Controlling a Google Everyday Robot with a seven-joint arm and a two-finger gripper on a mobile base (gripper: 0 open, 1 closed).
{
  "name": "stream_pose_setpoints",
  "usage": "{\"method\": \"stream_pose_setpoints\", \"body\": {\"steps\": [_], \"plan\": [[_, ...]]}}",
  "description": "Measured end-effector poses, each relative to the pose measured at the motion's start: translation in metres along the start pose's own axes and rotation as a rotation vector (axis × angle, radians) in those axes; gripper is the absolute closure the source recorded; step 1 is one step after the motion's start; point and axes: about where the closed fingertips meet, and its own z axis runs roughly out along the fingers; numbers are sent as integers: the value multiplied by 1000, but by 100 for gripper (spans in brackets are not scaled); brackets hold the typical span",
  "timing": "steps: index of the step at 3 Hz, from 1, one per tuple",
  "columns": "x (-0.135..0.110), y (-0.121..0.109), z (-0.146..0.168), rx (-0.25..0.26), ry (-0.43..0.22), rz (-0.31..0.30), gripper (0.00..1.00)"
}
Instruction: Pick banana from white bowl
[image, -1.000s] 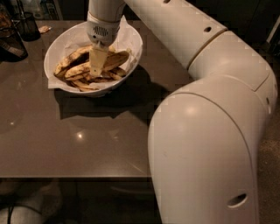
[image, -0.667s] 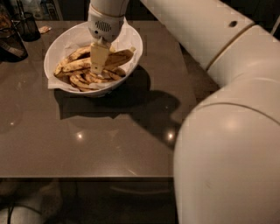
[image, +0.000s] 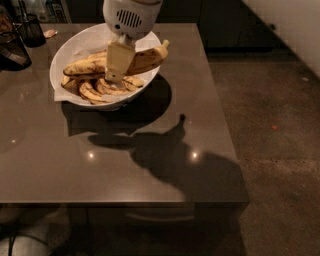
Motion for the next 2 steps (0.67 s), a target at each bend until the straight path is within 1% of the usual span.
{"method": "stream_pose_setpoints", "body": {"steps": [1, 2], "plan": [[-4, 19, -28, 46, -2, -25, 100], [-3, 32, -41, 61, -32, -36, 100]]}}
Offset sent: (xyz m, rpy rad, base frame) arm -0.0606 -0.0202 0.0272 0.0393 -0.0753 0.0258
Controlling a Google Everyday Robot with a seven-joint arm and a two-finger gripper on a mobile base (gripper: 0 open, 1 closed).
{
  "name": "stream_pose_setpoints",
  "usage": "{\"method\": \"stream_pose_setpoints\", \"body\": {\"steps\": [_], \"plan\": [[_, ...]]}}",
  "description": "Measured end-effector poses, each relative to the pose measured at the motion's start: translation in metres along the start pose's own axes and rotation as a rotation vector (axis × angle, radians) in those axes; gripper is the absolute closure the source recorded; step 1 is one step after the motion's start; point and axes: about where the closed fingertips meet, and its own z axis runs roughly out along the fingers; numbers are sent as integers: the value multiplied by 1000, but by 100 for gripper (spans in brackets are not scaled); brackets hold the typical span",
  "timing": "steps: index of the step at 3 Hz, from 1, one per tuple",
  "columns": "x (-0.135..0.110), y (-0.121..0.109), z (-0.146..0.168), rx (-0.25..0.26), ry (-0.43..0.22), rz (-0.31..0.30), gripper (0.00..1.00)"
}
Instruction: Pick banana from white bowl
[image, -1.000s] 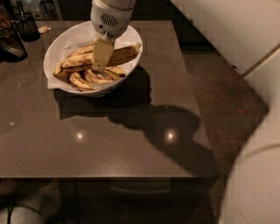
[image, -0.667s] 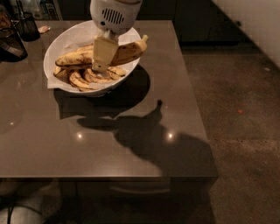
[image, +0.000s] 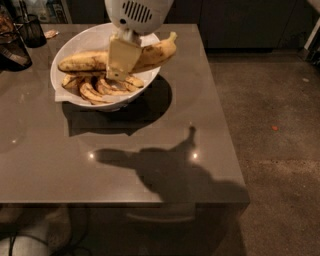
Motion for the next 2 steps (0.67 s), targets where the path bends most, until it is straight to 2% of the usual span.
{"method": "stream_pose_setpoints", "body": {"steps": [1, 2], "plan": [[13, 28, -4, -38, -18, 51, 100], [12, 33, -6, -45, -26, 54, 100]]}}
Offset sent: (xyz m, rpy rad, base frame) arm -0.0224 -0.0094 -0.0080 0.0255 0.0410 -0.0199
